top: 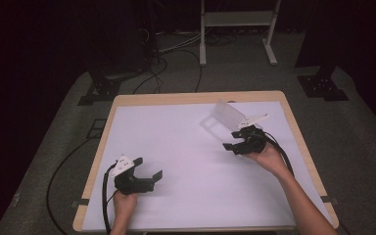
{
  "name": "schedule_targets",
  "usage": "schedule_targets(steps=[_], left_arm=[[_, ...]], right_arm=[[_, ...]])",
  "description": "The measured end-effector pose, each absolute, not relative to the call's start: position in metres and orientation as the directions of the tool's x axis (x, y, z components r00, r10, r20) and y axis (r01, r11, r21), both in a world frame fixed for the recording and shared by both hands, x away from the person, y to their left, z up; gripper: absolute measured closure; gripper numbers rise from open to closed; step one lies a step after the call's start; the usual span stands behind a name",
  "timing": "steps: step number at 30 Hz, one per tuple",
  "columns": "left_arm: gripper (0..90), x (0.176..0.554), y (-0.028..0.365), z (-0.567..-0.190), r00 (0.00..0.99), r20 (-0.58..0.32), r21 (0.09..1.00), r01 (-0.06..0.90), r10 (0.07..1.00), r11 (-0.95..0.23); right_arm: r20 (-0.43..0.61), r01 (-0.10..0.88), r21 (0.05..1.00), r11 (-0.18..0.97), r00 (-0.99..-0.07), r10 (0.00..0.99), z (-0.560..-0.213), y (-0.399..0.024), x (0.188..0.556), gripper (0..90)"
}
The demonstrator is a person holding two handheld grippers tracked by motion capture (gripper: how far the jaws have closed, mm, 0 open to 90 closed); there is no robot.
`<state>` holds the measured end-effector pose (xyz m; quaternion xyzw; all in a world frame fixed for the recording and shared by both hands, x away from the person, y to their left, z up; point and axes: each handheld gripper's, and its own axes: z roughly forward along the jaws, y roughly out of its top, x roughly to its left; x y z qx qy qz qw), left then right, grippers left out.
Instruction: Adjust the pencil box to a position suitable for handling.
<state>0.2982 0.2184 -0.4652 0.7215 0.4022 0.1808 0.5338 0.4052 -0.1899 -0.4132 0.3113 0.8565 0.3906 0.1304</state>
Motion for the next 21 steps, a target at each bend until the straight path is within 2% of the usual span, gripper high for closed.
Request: schedule_targets(steps=[21], left_arm=[[0.0,0.298,0.219,-0.465,0.61,-0.174,0.916,0.388,0.773,-0.1]], right_arm=[[0.031,0.508,0.683,0.525,-0.738,0.674,-0.444,-0.174,0.433,47.8]])
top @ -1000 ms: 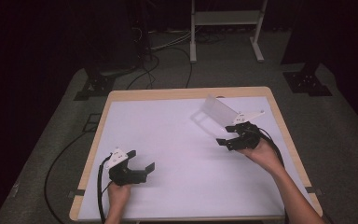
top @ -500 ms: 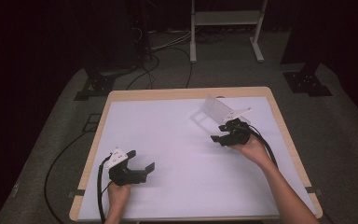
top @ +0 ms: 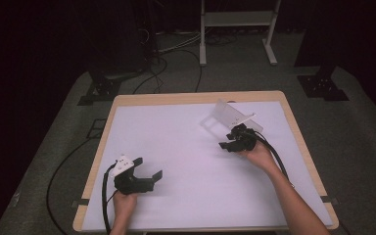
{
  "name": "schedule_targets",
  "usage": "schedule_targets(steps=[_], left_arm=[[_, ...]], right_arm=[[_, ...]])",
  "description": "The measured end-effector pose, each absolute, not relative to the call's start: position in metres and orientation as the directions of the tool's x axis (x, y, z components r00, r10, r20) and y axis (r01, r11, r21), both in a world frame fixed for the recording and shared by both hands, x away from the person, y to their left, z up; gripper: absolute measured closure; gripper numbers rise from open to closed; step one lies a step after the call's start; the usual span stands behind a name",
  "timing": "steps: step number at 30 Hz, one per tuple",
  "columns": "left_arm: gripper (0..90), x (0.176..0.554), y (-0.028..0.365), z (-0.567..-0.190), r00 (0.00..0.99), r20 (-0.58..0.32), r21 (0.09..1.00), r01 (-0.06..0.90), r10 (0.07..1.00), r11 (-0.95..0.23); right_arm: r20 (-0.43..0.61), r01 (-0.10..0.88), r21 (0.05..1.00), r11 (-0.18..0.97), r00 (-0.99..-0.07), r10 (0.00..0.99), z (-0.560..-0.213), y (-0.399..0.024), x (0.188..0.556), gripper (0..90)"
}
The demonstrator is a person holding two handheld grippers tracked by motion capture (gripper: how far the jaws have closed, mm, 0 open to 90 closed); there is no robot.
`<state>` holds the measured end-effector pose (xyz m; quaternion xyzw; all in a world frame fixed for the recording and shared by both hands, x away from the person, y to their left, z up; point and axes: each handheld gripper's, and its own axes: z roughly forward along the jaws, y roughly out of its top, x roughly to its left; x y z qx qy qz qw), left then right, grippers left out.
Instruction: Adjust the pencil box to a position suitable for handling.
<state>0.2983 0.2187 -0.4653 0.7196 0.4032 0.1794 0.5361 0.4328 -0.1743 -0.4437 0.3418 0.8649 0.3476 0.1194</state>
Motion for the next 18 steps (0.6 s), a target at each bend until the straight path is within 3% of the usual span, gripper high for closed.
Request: schedule_targets(steps=[18], left_arm=[[0.0,0.2984,0.2188,-0.4653,0.61,-0.176,0.916,0.389,0.773,-0.097]], right_arm=[[0.042,0.555,0.658,0.508,-0.701,0.712,-0.4545,-0.1748,0.4413,63.9]])
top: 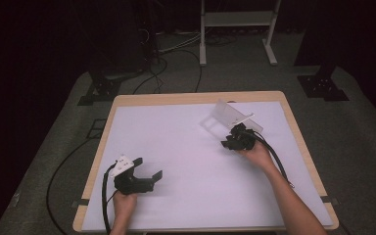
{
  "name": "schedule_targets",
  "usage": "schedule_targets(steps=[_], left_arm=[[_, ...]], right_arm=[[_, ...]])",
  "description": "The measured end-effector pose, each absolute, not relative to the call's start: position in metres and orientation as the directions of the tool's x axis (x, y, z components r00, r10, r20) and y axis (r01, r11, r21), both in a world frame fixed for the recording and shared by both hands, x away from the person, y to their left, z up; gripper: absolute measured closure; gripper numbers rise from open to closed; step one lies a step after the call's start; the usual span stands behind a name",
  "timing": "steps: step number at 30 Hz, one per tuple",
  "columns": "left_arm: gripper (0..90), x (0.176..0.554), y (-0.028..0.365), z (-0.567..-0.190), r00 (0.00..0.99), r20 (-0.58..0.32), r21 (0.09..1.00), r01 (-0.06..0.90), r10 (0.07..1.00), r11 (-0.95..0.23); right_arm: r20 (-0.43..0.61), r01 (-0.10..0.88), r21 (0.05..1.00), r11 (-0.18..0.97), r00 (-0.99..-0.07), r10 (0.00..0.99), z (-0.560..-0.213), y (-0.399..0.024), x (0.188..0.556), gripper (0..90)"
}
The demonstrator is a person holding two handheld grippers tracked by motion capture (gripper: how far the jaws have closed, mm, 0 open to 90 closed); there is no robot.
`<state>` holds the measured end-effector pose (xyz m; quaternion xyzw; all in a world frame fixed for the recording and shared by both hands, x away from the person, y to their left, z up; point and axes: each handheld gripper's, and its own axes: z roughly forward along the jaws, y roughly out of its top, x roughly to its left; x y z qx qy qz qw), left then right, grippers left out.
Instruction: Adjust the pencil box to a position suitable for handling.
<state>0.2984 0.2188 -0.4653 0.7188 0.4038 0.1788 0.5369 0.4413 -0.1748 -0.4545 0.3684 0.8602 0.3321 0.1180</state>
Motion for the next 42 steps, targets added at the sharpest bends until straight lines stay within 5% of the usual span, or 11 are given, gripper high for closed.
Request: schedule_targets(steps=[23,42], left_arm=[[0.0,0.2986,0.2194,-0.4652,0.607,-0.183,0.915,0.392,0.773,-0.091],[0.0,0.2987,0.2195,-0.4652,0.605,-0.188,0.915,0.394,0.774,-0.086]], right_arm=[[0.041,0.569,0.644,0.512,-0.694,0.719,-0.4605,-0.1711,0.4427,82.9],[-0.009,0.534,0.677,0.506,-0.682,0.731,-0.4538,-0.1722,0.4385,86.5]])
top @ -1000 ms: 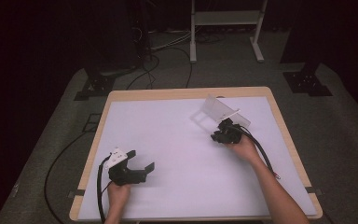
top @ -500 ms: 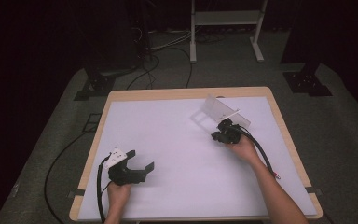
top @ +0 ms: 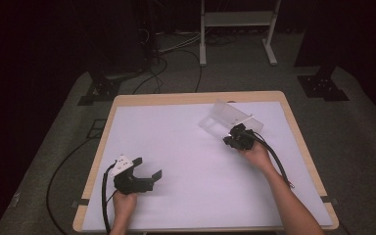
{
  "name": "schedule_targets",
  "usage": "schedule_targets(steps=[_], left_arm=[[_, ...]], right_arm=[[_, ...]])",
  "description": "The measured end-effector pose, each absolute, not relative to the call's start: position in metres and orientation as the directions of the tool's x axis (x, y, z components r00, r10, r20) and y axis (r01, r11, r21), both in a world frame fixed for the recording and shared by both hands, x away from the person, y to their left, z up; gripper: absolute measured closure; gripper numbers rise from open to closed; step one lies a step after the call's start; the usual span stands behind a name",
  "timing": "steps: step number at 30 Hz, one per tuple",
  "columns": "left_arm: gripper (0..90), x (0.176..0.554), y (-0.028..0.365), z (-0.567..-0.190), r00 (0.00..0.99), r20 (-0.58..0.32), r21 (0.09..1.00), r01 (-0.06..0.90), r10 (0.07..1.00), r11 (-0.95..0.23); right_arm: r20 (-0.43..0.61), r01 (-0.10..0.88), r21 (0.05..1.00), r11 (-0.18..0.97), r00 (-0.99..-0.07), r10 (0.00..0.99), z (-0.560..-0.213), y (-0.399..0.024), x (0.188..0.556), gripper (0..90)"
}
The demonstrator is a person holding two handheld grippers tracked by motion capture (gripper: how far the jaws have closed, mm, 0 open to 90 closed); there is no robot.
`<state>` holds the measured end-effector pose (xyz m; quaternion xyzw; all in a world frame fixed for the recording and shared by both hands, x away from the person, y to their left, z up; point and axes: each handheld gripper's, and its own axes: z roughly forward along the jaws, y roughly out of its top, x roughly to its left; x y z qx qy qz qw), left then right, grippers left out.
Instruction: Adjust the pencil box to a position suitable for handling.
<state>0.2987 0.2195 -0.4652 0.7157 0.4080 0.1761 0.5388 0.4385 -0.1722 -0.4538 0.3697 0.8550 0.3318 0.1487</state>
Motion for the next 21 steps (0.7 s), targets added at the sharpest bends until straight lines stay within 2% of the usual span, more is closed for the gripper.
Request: schedule_targets(steps=[21], left_arm=[[0.0,0.299,0.219,-0.465,0.606,-0.184,0.915,0.393,0.774,-0.09]], right_arm=[[-0.035,0.413,0.76,0.502,-0.745,0.667,-0.418,-0.175,0.41,86.8]])
